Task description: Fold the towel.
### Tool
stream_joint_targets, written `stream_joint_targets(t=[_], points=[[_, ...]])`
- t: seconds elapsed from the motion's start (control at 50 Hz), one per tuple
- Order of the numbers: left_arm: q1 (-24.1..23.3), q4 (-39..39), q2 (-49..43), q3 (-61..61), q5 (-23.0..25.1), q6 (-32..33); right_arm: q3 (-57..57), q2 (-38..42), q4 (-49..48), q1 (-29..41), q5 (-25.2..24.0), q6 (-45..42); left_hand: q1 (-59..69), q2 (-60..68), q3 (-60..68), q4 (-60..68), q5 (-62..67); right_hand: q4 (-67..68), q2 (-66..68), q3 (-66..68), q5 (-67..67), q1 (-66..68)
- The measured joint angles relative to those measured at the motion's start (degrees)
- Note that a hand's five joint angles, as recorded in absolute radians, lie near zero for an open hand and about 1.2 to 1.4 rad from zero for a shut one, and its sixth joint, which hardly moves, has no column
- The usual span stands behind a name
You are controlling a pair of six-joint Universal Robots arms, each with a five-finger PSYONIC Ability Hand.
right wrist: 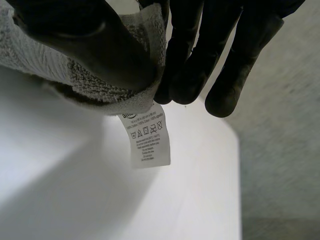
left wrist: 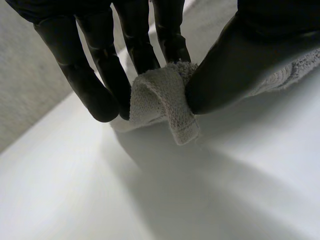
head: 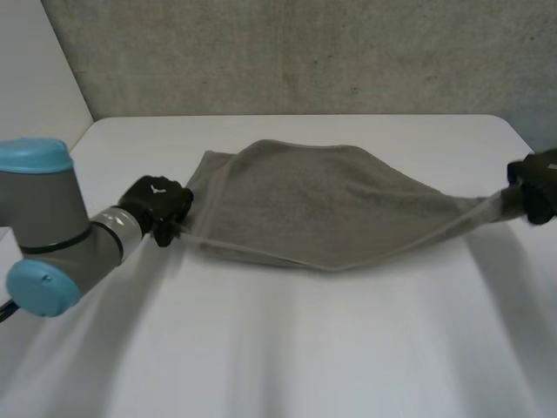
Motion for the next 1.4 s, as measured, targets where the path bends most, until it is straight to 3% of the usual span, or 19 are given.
stream_joint_targets(t=[0.1, 0.24, 0.34, 0.48, 0.58, 0.72, 0.88, 1.04, 1.16, 1.3, 1.4], points=[[0.7, 0.0, 7.9, -4.9, 0.1, -0.1, 0.8, -6.3, 1.1, -0.3, -1.0, 2.3, 0.0, 0.0, 0.0, 0.0, 0.0, 0.0, 0.0, 0.0, 0.0, 0.0], [3.4, 0.1, 20.6, -12.1, 0.2, -0.9, 1.3, -16.2, 6.5, -3.2, -7.8, 5.9, 0.1, 0.0, 0.1, 0.0, 0.0, 0.0, 0.0, 0.0, 0.0, 0.0], [5.0, 0.1, 29.4, -13.9, 0.4, -5.0, -1.3, -22.4, 8.9, -6.9, -12.7, 9.1, 0.1, 0.0, 0.2, 0.0, 0.0, 0.0, 0.0, 0.0, 0.0, 0.0], [5.5, 0.7, 36.9, -11.6, 0.5, -11.7, -8.1, -24.5, 10.8, -8.5, -14.8, 14.7, 0.1, 0.0, 0.2, 0.0, 0.0, 0.0, 0.0, 0.0, 0.0, 0.0], [5.4, 0.8, 35.8, -8.8, 0.2, -13.8, -12.5, -21.1, 14.4, -8.0, -14.8, 15.2, 0.1, 0.0, 0.3, 0.0, 0.5, 0.0, 0.0, 0.0, 0.0, 0.0], [4.6, -0.4, 24.9, -4.0, -1.0, -14.1, -18.2, -8.8, 23.1, -3.1, -13.0, 6.7, 0.1, 0.0, 0.3, 0.0, 0.5, 0.0, 0.0, 0.0, 0.0, 0.0], [2.3, -4.0, 11.0, 8.0, -4.1, -13.4, -27.2, 4.6, 27.7, 3.4, -4.9, -2.6, 0.1, 0.0, 0.3, 0.0, 0.5, 0.0, 0.0, 0.0, 0.0, 0.0], [-0.4, -8.0, 5.9, 29.6, -5.1, -15.1, -41.0, 8.9, 15.5, 10.2, 3.5, 1.0, 0.1, 0.0, 0.4, 0.5, 0.5, 0.0, 0.0, 0.0, 0.0, 0.0], [-1.9, -5.6, 9.0, 38.2, -5.5, -21.9, -38.1, 1.2, -2.7, 12.6, 5.4, 10.1, 0.1, 0.0, 0.4, 0.5, 0.5, 0.0, 0.0, 0.0, 0.0, 0.0], [-2.1, -1.4, 13.9, 30.1, -5.5, -27.7, -29.7, -2.6, -3.9, 12.8, 3.4, 13.7, 0.1, 0.0, 0.4, 0.5, 0.5, 0.0, 0.0, 0.2, 0.0, 0.1], [-1.6, 5.9, 16.9, 11.4, -5.1, -26.3, -23.9, -0.9, 4.8, 12.7, 0.3, 10.0, 0.1, 0.0, 0.4, 0.5, 0.5, 0.0, 0.0, 0.2, 0.0, 0.1]])
